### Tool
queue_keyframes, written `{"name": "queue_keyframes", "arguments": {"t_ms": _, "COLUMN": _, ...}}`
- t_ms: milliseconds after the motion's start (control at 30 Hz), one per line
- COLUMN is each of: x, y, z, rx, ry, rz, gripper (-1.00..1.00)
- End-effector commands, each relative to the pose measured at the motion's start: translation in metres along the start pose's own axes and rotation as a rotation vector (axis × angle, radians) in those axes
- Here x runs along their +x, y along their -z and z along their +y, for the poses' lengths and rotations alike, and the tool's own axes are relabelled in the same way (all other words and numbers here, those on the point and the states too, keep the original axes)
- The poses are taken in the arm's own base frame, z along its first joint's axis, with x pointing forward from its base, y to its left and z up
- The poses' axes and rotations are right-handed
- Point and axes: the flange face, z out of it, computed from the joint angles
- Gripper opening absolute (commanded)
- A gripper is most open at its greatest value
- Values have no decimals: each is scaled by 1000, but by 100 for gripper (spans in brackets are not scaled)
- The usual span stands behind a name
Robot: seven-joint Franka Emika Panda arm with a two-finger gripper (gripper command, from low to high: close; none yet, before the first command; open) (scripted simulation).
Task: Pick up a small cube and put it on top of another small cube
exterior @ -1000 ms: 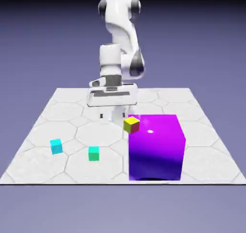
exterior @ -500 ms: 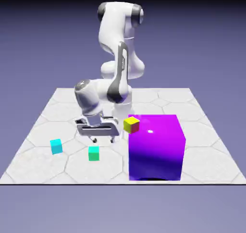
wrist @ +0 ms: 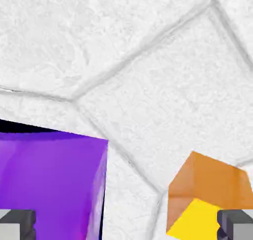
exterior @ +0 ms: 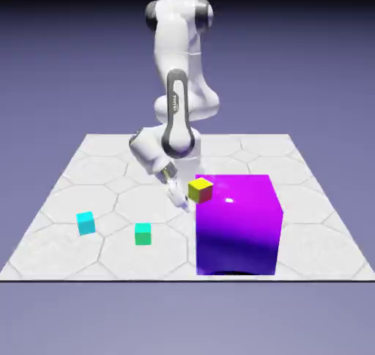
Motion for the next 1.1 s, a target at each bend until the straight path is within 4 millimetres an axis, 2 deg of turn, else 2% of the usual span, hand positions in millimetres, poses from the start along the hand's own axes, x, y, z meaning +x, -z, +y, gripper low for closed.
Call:
{"name": "queue_keyframes", "arguments": {"t_ms": 0, "x": 9, "y": -4, "z": 10, "rx": -3, "ry": -74, "rz": -13, "gripper": 0}}
{"name": "queue_keyframes", "arguments": {"t_ms": 33, "x": 18, "y": -8, "z": 21, "rx": -15, "ry": -141, "rz": -32, "gripper": 0}}
{"name": "queue_keyframes", "arguments": {"t_ms": 67, "x": 19, "y": -8, "z": 22, "rx": -16, "ry": -147, "rz": -34, "gripper": 0}}
{"name": "queue_keyframes", "arguments": {"t_ms": 200, "x": 20, "y": -23, "z": 20, "rx": -23, "ry": -153, "rz": -27, "gripper": 0}}
{"name": "queue_keyframes", "arguments": {"t_ms": 500, "x": 27, "y": -74, "z": 16, "rx": -16, "ry": -149, "rz": -34, "gripper": 0}}
{"name": "queue_keyframes", "arguments": {"t_ms": 533, "x": 27, "y": -74, "z": 16, "rx": -16, "ry": -149, "rz": -34, "gripper": -100}}
{"name": "queue_keyframes", "arguments": {"t_ms": 567, "x": 27, "y": -74, "z": 16, "rx": -16, "ry": -149, "rz": -34, "gripper": -100}}
{"name": "queue_keyframes", "arguments": {"t_ms": 867, "x": 20, "y": -19, "z": 20, "rx": -22, "ry": -152, "rz": -28, "gripper": -100}}
{"name": "queue_keyframes", "arguments": {"t_ms": 1000, "x": 19, "y": -8, "z": 22, "rx": -16, "ry": -147, "rz": -34, "gripper": -100}}
{"name": "queue_keyframes", "arguments": {"t_ms": 1067, "x": -9, "y": -3, "z": 10, "rx": -43, "ry": -7, "rz": -46, "gripper": -100}}
